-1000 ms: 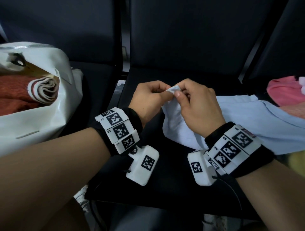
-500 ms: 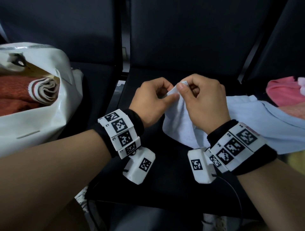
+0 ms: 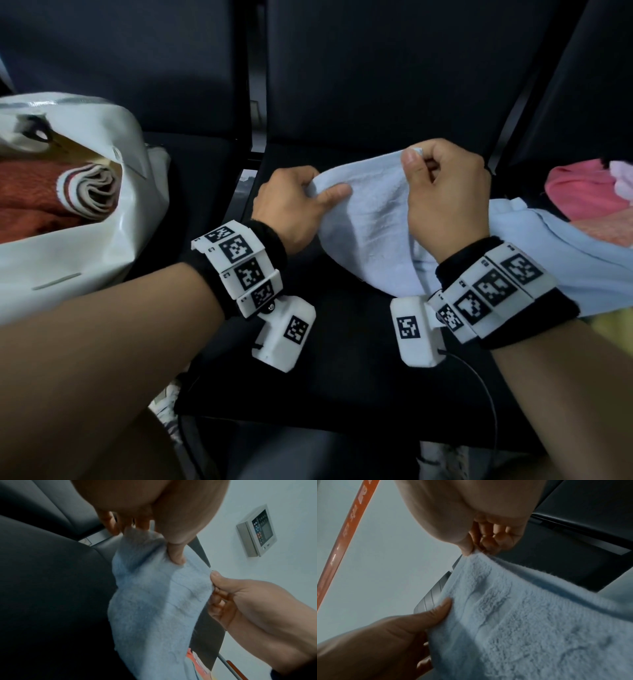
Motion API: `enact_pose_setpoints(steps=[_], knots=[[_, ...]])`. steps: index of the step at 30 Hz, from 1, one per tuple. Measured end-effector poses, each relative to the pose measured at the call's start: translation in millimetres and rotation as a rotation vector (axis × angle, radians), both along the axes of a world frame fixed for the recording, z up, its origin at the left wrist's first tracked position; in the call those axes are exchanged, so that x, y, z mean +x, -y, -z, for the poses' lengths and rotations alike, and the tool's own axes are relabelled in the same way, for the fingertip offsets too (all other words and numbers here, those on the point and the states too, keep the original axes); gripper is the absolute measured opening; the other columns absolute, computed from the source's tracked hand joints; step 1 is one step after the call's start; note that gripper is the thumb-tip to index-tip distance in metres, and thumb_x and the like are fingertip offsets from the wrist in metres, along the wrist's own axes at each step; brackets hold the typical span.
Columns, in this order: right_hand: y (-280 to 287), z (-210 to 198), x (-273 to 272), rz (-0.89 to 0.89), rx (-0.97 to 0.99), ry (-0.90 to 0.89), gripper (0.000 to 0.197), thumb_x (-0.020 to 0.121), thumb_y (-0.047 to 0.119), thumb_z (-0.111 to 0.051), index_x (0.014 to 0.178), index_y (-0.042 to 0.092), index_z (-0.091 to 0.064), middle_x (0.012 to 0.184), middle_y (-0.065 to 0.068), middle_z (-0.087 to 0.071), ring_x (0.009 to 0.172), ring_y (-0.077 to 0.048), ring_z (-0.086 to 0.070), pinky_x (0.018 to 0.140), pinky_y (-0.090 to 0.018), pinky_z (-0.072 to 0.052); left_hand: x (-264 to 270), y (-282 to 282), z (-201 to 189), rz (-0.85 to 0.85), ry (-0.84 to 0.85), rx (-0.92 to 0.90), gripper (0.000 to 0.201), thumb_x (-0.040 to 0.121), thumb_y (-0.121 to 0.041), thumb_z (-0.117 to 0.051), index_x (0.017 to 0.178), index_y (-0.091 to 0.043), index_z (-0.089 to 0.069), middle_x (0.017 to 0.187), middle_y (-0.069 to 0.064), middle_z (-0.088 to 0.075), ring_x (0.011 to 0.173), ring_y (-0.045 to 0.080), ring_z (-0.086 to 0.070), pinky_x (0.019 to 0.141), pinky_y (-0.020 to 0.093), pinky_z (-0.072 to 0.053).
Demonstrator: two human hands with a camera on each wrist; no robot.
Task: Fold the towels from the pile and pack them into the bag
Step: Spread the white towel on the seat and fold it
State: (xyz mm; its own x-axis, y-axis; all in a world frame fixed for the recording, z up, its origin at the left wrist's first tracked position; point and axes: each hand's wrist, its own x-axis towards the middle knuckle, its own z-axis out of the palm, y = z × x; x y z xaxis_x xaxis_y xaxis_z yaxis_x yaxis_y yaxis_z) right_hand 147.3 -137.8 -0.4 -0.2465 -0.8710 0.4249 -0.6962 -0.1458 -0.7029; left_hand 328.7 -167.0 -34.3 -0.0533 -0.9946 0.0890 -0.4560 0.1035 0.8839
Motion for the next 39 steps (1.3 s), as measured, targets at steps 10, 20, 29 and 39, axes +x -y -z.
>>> enact_pose_setpoints(steps=[10, 20, 29, 39], knots=[[9, -6, -23, 0.155, -0.016, 0.095, 0.022, 0.103, 0.032, -0.054, 0.091, 0.019, -0.067, 0.062, 0.012, -0.052, 0.059, -0.004, -0.048, 0.072, -0.027, -0.046, 2, 0, -7, -0.032, -0.275, -0.082, 0.032, 0.086, -0.024, -0.082, 0.07, -0.017, -0.055, 0.067, -0.008, -0.063, 0.065, 0.003, -0.064, 0.059, 0.022, -0.053], [8, -6, -21, 0.145, 0.003, 0.186, 0.024, 0.104, 0.033, -0.05, 0.088, 0.019, -0.06, 0.055, 0.002, -0.062, 0.055, -0.015, -0.07, 0.071, -0.045, -0.06, 1, -1, -16, -0.15, -0.344, -0.138, 0.02, 0.094, -0.029, -0.073, 0.096, -0.009, -0.069, 0.088, 0.007, -0.076, 0.085, 0.022, -0.074, 0.079, 0.043, -0.062], [0, -16, -16, 0.108, -0.009, 0.291, 0.023, 0.106, 0.025, -0.049, 0.086, 0.023, -0.059, 0.078, -0.004, -0.073, 0.068, -0.008, -0.074, 0.064, -0.035, -0.061, 4, -4, -26, -0.178, -0.386, -0.154, 0.011, 0.092, -0.025, -0.076, 0.083, -0.021, -0.074, 0.073, -0.01, -0.075, 0.072, 0.003, -0.072, 0.066, 0.02, -0.055], [-5, -19, -10, 0.111, -0.121, 0.196, 0.021, 0.106, 0.026, -0.048, 0.093, 0.017, -0.061, 0.065, 0.002, -0.066, 0.055, -0.006, -0.069, 0.058, -0.02, -0.051, 1, -16, -38, -0.127, -0.618, -0.128, 0.013, 0.102, -0.017, -0.062, 0.097, -0.004, -0.061, 0.1, 0.021, -0.073, 0.066, 0.021, -0.074, 0.061, 0.035, -0.063]])
